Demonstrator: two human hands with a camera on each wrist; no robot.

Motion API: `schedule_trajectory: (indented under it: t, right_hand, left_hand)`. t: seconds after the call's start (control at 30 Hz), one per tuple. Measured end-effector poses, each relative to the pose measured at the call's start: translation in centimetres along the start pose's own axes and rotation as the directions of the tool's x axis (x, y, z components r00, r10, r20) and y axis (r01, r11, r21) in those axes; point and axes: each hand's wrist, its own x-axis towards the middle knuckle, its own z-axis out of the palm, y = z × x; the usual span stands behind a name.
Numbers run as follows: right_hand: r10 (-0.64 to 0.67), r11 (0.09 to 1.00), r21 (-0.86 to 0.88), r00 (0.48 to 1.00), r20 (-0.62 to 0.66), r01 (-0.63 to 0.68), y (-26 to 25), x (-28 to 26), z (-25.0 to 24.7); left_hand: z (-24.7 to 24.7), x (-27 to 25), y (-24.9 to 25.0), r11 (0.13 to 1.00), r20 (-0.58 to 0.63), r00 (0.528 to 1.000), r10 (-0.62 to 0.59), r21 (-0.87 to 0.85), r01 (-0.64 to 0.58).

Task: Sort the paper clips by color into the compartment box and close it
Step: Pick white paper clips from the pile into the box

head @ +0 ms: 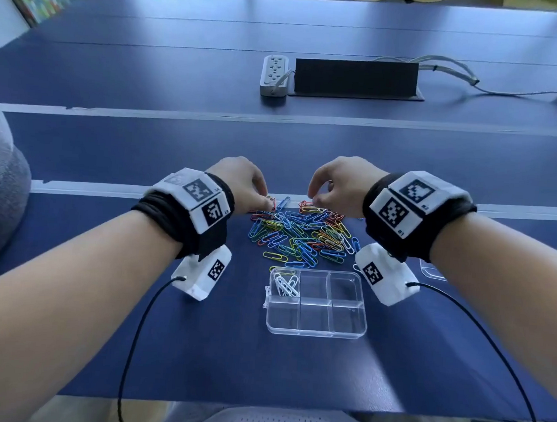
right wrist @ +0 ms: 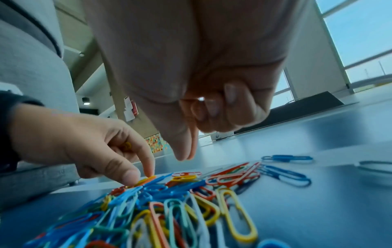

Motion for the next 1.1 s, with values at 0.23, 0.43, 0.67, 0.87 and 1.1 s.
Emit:
schedule_trajectory:
  t: [0.23,0.43,0.67,0.87,1.1]
  right_hand:
    - [-0.036,0.999,-0.014,0.999,-0.024,0.036,0.0,1.2,0.3]
    - [-0.015,0.998,-0.053,0.999,0.037,0.017,0.0,0.9,0.4]
    - [-0.027,0.995,-0.096,0.999,0.030,0.030,0.3,0.7,1.0]
    - [-0.021,0.997,-0.067,0.999,0.043,0.024,0.5,0.6,0.5]
    - [-0.027,0.997,-0.077,0.998,0.054,0.031,0.4,0.6,0.7]
  left_hand:
    - [-0.4,0.4,1.4,0.987,0.008,1.000,0.006,0.162,-0.007]
    - [-0.2,0.5,1.3,0.987,0.057,0.998,-0.033,0.160,0.023]
    - [-0.3,0.0,1.1,0.995,0.087,0.995,-0.052,0.092,0.044]
    - [-1.0,-0.5,1.1,0.859,0.216,0.974,-0.068,-0.485,0.168]
    - [-0.8,-0.5,0.7,0.630,0.314,0.948,0.053,-0.747,0.212]
